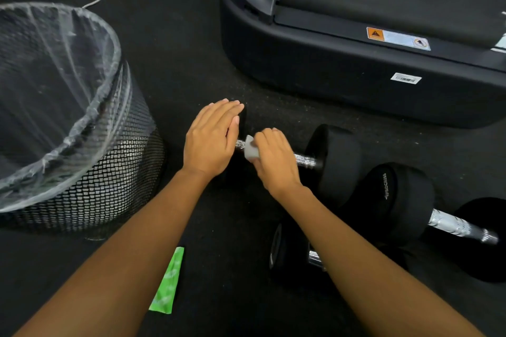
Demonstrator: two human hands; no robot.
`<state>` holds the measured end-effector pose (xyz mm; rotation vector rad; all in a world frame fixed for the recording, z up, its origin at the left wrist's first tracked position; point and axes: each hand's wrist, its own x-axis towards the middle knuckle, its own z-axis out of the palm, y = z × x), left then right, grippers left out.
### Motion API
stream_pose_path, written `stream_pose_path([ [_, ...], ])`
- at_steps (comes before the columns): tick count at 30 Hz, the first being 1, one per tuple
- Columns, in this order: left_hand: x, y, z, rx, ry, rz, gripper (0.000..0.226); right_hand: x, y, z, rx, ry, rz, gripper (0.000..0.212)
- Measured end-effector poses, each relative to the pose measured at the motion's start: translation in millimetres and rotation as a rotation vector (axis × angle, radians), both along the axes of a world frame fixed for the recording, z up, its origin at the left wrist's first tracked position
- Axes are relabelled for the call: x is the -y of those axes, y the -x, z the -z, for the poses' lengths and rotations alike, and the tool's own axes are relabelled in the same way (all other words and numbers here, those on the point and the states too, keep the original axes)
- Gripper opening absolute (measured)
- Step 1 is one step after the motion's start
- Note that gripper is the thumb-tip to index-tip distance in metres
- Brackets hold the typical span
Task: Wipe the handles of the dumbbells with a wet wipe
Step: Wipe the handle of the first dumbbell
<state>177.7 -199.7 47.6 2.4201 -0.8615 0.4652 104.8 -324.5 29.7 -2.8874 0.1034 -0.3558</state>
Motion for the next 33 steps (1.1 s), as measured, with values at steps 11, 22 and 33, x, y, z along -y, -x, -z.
stream_pose_path([
  [11,0.7,0.1,-1.6,-0.009,0.011,0.005,0.041,22.5,3.8,-3.4,-0.231,-0.273,0.129,0.034],
  [22,0.3,-0.4,1.6,0.006,0.008,0.005,0.040,7.3,-19.8,-15.2,-0.384,-0.345,0.011,0.033],
  [33,0.2,-0.7,2.5,0.024,0.020,0.006,0.038,2.5,-28.4,-26.0,-0.496,-0.159,0.069,0.034],
])
